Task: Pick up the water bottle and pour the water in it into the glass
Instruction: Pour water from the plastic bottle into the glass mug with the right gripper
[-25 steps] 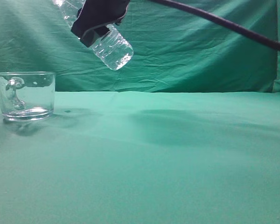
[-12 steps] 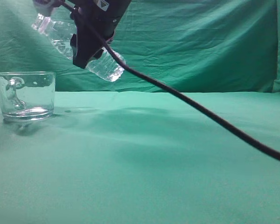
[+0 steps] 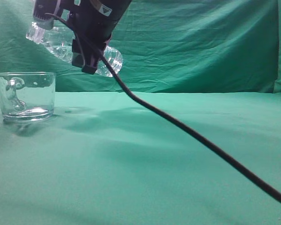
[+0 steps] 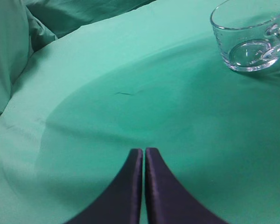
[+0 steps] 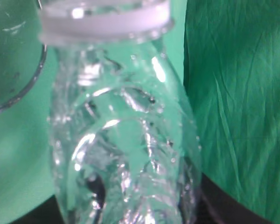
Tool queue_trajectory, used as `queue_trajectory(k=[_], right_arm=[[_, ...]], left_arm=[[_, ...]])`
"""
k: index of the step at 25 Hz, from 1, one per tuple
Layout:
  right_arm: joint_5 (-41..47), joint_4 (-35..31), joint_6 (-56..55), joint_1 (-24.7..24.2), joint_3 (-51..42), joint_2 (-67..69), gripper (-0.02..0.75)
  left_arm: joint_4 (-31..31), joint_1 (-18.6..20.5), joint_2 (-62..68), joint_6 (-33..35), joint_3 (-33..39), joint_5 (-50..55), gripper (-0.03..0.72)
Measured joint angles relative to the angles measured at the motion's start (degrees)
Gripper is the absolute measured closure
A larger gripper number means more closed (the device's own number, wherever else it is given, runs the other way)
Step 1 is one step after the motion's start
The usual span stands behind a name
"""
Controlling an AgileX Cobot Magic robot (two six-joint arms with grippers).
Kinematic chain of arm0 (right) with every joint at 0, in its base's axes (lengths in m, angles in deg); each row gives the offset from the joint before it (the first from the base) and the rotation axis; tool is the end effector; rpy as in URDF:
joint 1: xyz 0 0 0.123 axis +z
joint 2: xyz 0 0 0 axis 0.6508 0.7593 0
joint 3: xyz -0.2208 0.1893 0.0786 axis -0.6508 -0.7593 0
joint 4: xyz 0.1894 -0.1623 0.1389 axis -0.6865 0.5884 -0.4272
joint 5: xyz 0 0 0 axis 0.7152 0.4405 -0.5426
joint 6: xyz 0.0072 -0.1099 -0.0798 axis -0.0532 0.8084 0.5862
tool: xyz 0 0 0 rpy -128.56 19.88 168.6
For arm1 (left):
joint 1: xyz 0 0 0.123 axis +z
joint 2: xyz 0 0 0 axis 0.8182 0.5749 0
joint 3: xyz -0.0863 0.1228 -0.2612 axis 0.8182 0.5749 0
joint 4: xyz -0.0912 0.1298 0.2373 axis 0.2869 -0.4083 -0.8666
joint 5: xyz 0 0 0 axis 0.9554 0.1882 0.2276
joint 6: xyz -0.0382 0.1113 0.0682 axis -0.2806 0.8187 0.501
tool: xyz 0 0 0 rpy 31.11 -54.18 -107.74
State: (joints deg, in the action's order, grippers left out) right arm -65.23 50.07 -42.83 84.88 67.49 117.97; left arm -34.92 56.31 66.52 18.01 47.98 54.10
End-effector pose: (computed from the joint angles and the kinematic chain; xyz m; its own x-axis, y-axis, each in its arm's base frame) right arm 0.4400 0.3974 0.1808 0.4154 -0.8647 -0.2824 -0.5114 0.0348 -0.8587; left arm 0.1123 0.0097 0.1637 -0.2932 0.3348 -0.8955 0.0285 0.9393 0.3418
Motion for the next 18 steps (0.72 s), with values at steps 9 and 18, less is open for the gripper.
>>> queue_trajectory(k=[9, 18], right_arm=[[3.1, 7.2, 0.0, 0.0, 0.0, 0.0, 0.405], [3.2, 11.6, 0.0, 0.0, 0.0, 0.0, 0.405]], left_arm=[[0.0, 0.0, 0.0, 0.0, 0.0, 0.0, 0.688], [0.0, 0.0, 0.0, 0.0, 0.0, 0.0, 0.688]])
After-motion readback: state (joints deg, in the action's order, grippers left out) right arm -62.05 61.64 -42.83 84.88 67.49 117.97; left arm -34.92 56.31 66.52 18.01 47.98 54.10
